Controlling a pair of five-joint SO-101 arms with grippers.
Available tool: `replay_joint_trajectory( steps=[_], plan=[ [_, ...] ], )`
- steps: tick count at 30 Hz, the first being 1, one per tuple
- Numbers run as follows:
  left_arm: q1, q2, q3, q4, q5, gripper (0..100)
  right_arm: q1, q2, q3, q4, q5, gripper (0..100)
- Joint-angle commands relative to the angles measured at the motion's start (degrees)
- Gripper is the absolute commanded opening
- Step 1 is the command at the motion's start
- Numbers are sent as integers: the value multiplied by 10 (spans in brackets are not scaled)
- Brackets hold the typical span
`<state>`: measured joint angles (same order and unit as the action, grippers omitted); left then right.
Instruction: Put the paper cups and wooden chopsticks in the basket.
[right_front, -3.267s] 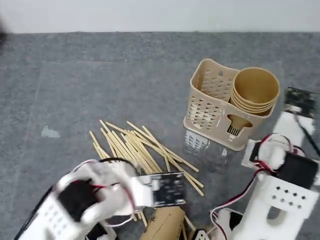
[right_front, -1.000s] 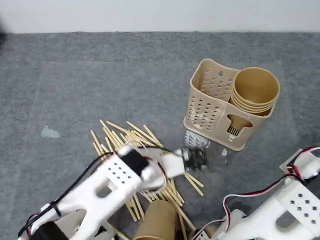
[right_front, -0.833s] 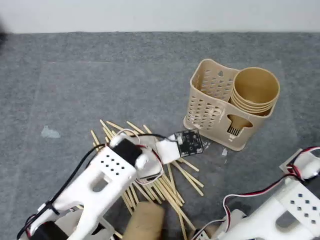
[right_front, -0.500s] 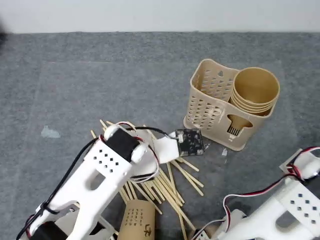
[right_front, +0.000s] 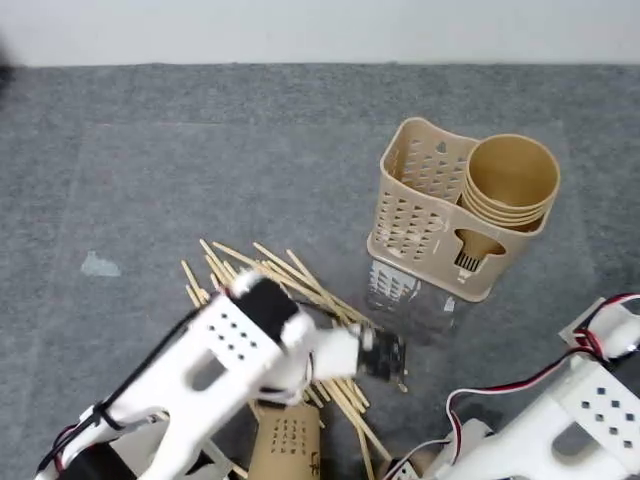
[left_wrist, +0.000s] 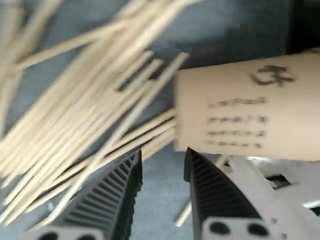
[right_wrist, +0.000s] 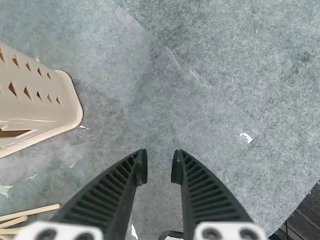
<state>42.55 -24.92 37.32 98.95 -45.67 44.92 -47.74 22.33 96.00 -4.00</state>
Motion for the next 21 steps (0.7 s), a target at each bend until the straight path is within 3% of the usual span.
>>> replay_joint_trajectory(
  steps=[1,6,12,21],
  plan=[
    [25,-2,9,14,-6,145,3,-17,-4,-8,-6,101],
    [25,-1,17,0,-6,145,3,-17,-4,-7,-6,101],
    [22,-1,95,-105,-6,145,3,-17,-4,-7,-6,101],
    [-122,-1,109,-266,-6,145,3,-17,-4,-7,-6,101]
  ],
)
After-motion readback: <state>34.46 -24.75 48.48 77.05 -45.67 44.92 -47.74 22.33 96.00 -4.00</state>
